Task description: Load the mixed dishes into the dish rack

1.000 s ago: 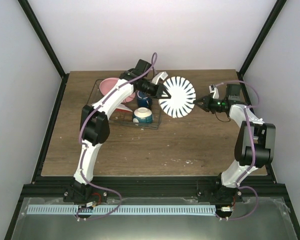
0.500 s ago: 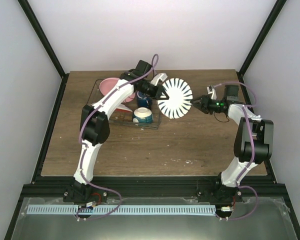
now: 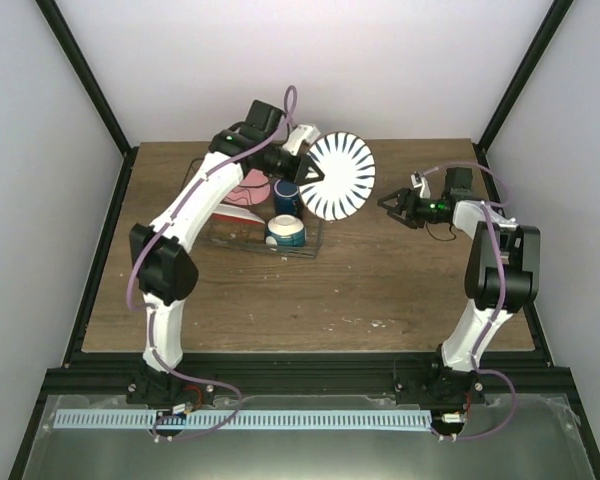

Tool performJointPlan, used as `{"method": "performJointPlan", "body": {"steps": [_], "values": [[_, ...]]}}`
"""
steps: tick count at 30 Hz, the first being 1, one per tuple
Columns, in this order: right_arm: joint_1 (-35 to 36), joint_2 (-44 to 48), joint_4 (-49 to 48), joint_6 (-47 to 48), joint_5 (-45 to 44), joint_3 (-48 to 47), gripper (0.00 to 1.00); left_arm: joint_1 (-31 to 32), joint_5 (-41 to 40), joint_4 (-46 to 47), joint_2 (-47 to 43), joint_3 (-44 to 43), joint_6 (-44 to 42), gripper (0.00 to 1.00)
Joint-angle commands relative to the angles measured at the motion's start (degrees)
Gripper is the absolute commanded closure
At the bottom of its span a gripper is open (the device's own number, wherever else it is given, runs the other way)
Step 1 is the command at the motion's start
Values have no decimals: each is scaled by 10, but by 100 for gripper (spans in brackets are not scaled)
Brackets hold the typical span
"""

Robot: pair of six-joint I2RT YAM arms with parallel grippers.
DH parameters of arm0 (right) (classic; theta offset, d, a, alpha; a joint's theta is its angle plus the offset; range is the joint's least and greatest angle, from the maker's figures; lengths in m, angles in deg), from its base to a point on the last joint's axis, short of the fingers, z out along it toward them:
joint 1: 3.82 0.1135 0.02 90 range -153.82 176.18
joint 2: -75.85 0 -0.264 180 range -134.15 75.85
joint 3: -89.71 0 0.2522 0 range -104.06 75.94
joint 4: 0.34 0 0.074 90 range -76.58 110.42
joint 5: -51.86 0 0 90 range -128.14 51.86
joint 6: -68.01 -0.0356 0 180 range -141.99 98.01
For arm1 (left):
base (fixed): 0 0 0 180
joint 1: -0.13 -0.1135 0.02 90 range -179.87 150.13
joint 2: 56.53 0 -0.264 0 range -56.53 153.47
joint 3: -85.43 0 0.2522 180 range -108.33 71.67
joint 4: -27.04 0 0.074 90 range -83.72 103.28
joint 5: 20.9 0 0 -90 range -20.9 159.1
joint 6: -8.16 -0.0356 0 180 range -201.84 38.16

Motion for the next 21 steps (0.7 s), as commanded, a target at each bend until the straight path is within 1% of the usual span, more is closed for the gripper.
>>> {"method": "performJointPlan", "body": {"steps": [1, 3, 4, 6, 9, 13, 15, 17, 21], "values": [[3, -39, 10, 5, -6, -29, 32, 5, -55, -14, -104, 20, -72, 100], [3, -55, 12, 6, -6, -40, 31, 11, -130, -35, -137, 43, -104, 100], [3, -65, 16, 9, -8, -47, 31, 16, -188, -44, -154, 55, -120, 100], [3, -80, 26, 15, -14, -62, 31, 27, -275, -62, -185, 74, -159, 100], [3, -99, 46, 23, -9, -87, 31, 42, -374, -77, -232, 104, -190, 100], [3, -112, 56, 41, -3, -104, 30, 73, -481, -70, -310, 166, -224, 100], [3, -124, 72, 56, -1, -117, 29, 92, -529, -70, -347, 216, -234, 100], [3, -135, 78, 54, 3, -125, 29, 113, -569, -86, -376, 230, -235, 100], [5, -140, 44, 27, 27, -109, 29, 163, -613, -135, -413, 242, -231, 100]]}}
